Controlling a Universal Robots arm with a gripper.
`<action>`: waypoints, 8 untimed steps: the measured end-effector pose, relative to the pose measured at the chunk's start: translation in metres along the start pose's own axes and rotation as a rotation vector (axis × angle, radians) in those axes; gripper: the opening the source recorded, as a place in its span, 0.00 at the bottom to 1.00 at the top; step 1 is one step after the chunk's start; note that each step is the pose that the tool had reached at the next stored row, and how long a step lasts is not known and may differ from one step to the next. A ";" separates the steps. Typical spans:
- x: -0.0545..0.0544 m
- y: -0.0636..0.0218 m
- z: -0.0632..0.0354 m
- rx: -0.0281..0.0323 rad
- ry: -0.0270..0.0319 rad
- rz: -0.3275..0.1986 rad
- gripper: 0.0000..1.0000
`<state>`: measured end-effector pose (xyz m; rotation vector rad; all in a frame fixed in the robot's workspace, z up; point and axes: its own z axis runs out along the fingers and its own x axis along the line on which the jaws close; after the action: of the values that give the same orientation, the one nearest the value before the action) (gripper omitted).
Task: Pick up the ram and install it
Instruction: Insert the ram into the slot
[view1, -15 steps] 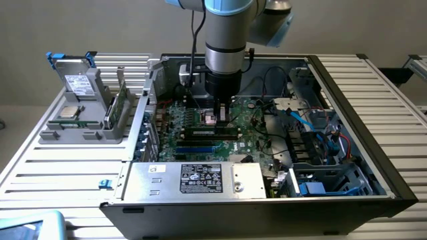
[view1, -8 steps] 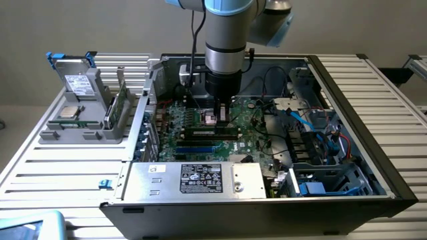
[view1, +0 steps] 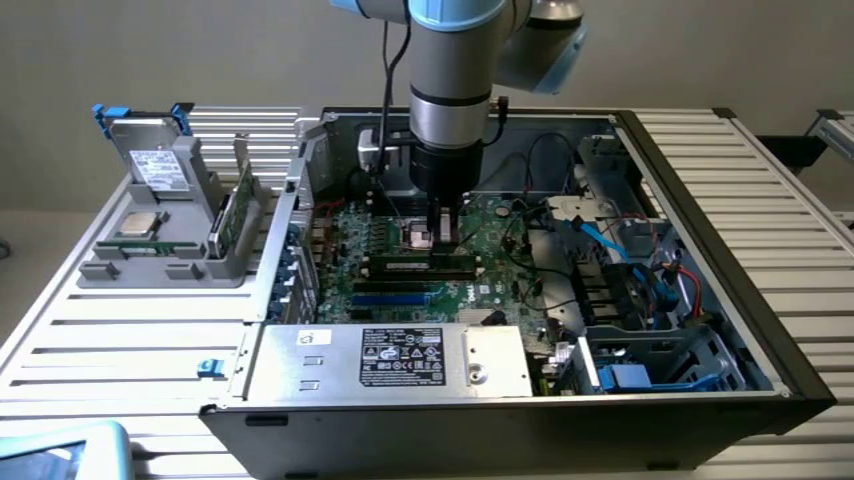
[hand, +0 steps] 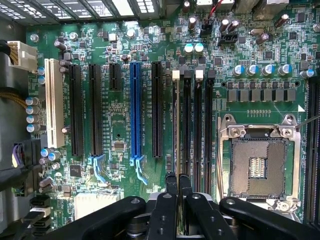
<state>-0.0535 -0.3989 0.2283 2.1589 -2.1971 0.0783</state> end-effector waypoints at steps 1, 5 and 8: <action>0.000 0.0000 0.0001 0.0002 0.0000 0.000 0.13; 0.000 0.0010 0.0006 0.0015 -0.0003 0.000 0.13; 0.000 0.0010 0.0012 0.0022 -0.0002 0.000 0.13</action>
<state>-0.0545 -0.3988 0.2271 2.1600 -2.1983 0.0806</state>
